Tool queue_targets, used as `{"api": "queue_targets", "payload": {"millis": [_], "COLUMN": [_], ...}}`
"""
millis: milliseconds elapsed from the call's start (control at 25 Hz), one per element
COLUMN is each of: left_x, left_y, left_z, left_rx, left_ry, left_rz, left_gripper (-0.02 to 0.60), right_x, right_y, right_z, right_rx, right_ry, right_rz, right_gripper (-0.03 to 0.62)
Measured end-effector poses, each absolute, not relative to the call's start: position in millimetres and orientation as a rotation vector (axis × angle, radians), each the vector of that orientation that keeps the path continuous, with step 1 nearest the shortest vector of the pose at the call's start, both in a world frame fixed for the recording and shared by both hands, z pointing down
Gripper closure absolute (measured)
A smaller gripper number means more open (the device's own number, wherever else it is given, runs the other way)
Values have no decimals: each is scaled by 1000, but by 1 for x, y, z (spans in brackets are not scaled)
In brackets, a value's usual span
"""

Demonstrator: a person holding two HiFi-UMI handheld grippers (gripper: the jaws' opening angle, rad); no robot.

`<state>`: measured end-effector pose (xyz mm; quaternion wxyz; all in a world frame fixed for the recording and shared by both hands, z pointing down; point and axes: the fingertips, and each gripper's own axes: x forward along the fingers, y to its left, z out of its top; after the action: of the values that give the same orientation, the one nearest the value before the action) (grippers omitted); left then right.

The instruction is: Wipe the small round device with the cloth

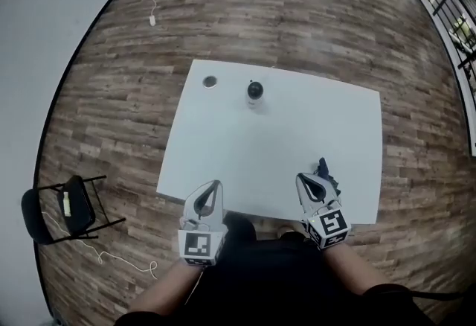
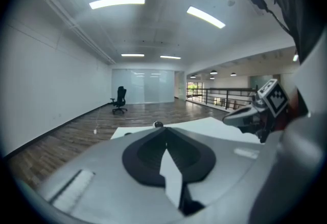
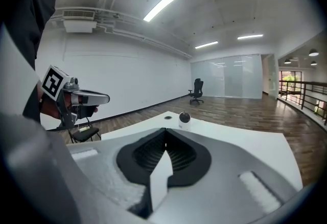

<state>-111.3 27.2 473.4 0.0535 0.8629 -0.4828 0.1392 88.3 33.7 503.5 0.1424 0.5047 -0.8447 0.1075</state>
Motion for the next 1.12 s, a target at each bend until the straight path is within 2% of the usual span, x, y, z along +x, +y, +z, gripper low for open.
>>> {"api": "queue_targets", "payload": {"millis": [240, 480, 520, 560, 600, 800, 1120], "left_x": [-99, -82, -79, -76, -74, -84, -95], "left_y": [-18, -39, -39, -39, -39, -54, -78], "left_z": [459, 462, 461, 459, 458, 454, 437], "left_rx": [2703, 2763, 2770, 2776, 2783, 2826, 2837], "left_ry": [-1240, -1080, -1067, -1059, -1056, -1136, -1249], "left_rz": [282, 269, 269, 270, 275, 402, 359], "left_gripper": [574, 574, 574, 574, 574, 574, 574], "right_x": [89, 140, 150, 161, 171, 211, 222], "right_y": [45, 73, 77, 81, 83, 82, 73], "right_z": [501, 528, 531, 537, 545, 610, 678], "right_rx": [1643, 1816, 1835, 1848, 1858, 1855, 1721], "right_ry": [-2254, -1983, -1940, -1899, -1860, -1708, -1606], "right_rz": [311, 373, 373, 382, 397, 491, 599], "right_gripper": [592, 585, 474, 403, 387, 358, 344]}}
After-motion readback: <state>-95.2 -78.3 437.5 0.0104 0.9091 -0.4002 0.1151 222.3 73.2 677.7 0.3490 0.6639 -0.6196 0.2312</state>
